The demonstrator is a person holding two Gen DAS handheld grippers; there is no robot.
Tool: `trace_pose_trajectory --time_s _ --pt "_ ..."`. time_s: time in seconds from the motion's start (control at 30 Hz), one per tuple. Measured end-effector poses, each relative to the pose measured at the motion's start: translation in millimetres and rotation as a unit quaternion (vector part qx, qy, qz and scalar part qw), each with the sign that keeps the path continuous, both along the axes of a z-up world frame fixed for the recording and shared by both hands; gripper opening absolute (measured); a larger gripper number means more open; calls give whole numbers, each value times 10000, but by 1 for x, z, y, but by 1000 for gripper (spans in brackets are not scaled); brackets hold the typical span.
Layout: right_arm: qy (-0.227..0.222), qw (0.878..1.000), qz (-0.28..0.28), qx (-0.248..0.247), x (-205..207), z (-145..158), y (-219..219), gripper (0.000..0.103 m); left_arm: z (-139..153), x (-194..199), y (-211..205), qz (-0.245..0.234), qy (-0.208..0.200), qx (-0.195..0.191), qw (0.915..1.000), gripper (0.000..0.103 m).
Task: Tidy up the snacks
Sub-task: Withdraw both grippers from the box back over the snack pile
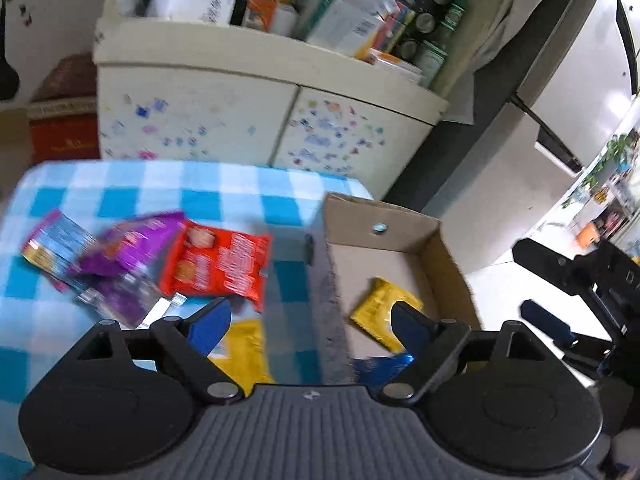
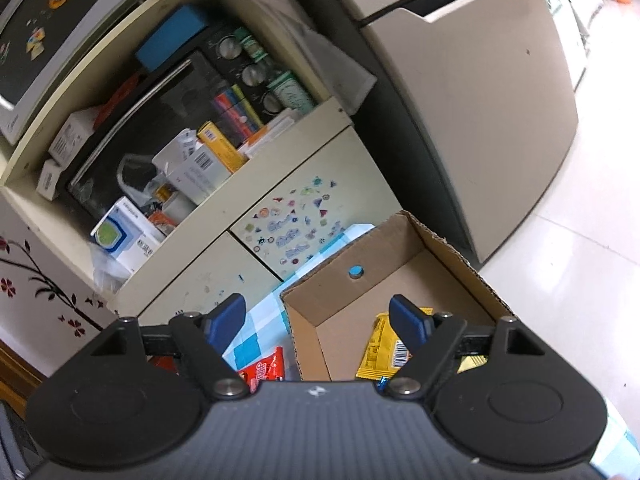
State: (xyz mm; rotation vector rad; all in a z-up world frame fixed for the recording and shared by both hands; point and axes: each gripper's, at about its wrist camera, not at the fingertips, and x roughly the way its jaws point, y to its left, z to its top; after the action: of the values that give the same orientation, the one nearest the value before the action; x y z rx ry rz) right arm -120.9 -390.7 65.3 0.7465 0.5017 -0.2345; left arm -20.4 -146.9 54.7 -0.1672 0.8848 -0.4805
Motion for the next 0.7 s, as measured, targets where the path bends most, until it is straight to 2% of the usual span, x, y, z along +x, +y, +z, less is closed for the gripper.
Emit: trace_pose_trajectory --time_s 0.1,0.23,0.43,0.6,0.7 --pt "-62 9998 146 -145 3 1 8 80 6 5 16 39 -129 216 9997 91" --pt "-189 9989 390 -164 6 1 17 80 13 15 42 225 -294 320 9988 91" --pt "-348 9948 855 -434 11 4 36 81 21 38 82 678 -346 296 9967 92" --pt "-324 9870 1375 -762 17 4 61 84 14 57 107 1034 -327 373 9934 94" --pt "-338 9810 1639 -976 19 4 78 84 3 68 114 1102 -159 388 9930 94"
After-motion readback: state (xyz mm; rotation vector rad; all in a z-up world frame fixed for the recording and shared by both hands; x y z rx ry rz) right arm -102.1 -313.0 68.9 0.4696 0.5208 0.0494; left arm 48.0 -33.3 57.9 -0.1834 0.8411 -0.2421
